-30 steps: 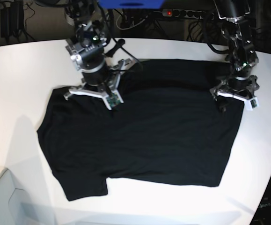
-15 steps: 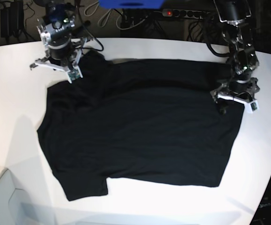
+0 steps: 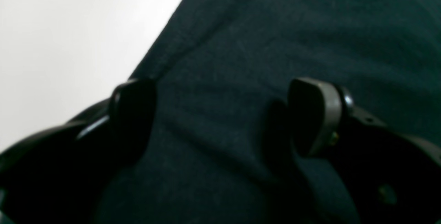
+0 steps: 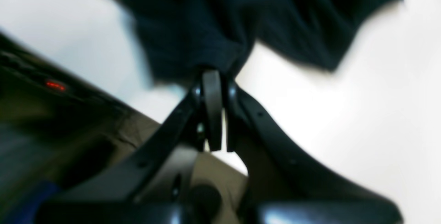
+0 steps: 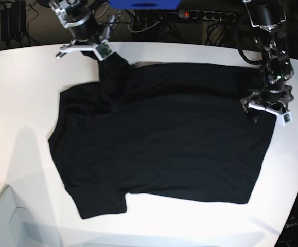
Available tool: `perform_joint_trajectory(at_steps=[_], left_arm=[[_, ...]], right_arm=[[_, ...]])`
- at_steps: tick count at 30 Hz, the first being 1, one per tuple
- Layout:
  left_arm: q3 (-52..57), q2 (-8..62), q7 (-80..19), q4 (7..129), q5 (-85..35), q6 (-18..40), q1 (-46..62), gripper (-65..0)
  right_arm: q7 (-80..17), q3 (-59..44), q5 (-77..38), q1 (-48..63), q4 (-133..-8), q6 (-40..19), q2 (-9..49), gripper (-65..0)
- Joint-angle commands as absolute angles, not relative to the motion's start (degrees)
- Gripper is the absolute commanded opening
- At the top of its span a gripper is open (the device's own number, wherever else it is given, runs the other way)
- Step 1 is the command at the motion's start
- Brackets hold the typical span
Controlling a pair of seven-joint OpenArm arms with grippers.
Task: Layout the t-shirt on the table in an organized manner, then fold the t-shirt properly
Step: 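Pull the collar edge with the right gripper away from the shirt body, then grasp the shoulder near the right gripper and drag it outward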
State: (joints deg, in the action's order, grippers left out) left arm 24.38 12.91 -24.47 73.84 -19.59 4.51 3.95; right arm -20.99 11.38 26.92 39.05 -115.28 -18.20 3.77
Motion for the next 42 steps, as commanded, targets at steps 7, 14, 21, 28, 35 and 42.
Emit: perform_joint_trajectory(at_steps=[7,14,21,28,35,42], left_arm=[[24.75,16.92,-23.87,74.68,-20.18,4.44,2.86,-6.5],[24.75,16.84,-23.87,74.77,-20.18,4.44,2.77,-6.5],[24.75,16.92,-23.87,74.77,-20.00,4.44,2.86,-6.5],[24.75,16.92,-23.87,75.03,-20.09,4.44,2.86,-6.5],[24.75,16.92,-23.87,74.95,-19.91,4.44,2.86,-6.5],[24.75,16.92,-23.78,75.03,-19.91,4.44,2.86,-6.5]], right_arm=[[-21.85,24.66,26.68,36.70,-115.82,-18.24,3.74,-65.0],[-33.19,31.34,26.68,30.46,-113.27,-18.24,6.37,-65.0],[-42.07,35.65,26.68,27.21,-110.02,-17.98,9.01,-65.0],[-43.65,35.74,26.68,27.56,-110.29,-17.98,9.10,-54.3],[-44.44,34.33,26.68,29.49,-112.84,-17.98,10.86,-29.5],[-44.18,24.66,26.68,31.34,-115.03,-17.98,11.82,-27.7]])
